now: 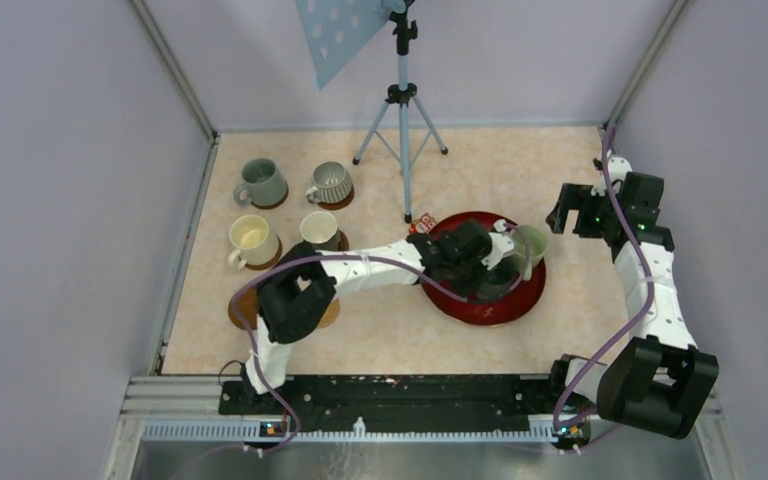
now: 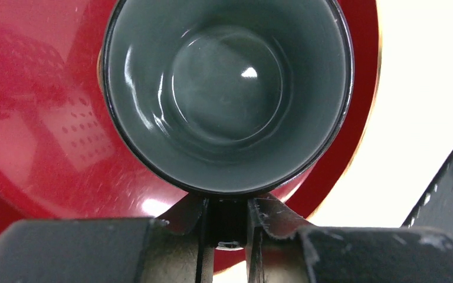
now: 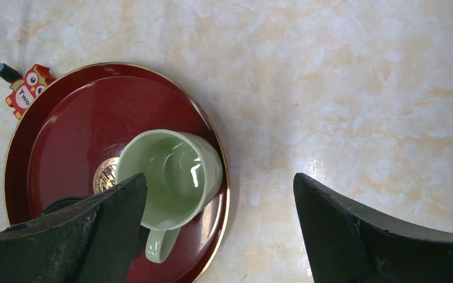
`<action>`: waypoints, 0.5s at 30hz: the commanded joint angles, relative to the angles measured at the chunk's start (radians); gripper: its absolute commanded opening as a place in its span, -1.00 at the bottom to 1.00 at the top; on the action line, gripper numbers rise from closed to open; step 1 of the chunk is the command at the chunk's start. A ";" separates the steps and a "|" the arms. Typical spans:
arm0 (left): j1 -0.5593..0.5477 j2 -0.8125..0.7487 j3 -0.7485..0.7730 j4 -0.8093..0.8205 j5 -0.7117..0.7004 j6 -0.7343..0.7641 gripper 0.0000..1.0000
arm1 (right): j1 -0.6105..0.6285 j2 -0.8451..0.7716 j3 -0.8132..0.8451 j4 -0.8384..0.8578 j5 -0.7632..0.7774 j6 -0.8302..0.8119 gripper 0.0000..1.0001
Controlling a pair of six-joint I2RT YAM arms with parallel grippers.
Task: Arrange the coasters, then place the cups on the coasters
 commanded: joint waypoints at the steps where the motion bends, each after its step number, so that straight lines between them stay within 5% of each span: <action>1: 0.057 -0.205 -0.050 0.037 0.163 0.143 -1.00 | -0.008 -0.017 0.034 0.010 -0.018 -0.014 0.85; 15: 0.322 -0.676 -0.373 -0.152 0.467 0.363 -1.00 | -0.007 -0.005 0.029 0.008 -0.043 -0.022 0.84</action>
